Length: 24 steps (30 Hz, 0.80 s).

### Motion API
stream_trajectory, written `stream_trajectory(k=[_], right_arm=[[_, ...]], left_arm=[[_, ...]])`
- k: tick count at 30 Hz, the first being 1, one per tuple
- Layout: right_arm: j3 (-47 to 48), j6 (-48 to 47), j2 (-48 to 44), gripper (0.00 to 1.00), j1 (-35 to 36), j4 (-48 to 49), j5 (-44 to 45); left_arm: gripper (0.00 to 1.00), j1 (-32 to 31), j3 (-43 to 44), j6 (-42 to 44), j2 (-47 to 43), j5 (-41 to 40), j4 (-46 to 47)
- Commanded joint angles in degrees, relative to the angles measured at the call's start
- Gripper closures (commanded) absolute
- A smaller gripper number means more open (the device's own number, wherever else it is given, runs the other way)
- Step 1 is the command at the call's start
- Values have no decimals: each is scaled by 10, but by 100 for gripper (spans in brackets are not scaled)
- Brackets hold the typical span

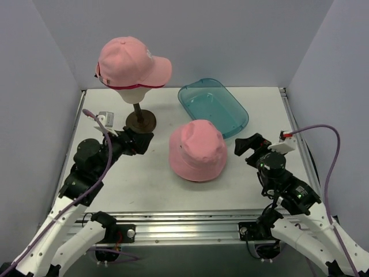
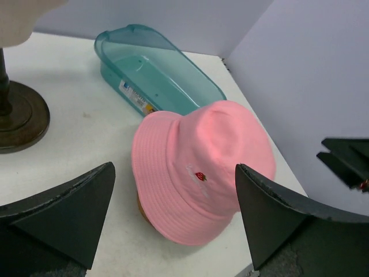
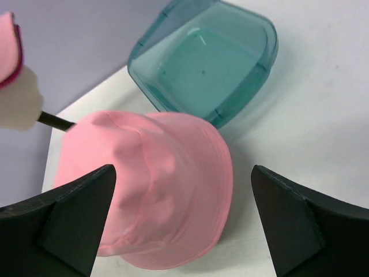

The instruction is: Stack the hats

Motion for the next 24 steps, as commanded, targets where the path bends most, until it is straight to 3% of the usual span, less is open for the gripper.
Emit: stream_trajectory(k=[1,8,16,24], right_arm=[[120,-69,33,0,4,-64,54],[257,-149,107,0,5,-105,43],[233,-176,44,0,4,-49,-8],[227,-171,40,0,5,-50,-5]], left_arm=[[6,-4,63,49,-44,45,-105],[6,-4,127,76,-95,74,-169],[6,-4,114,81,-113,96,-163],[6,-4,107,78,-117,97,-158]])
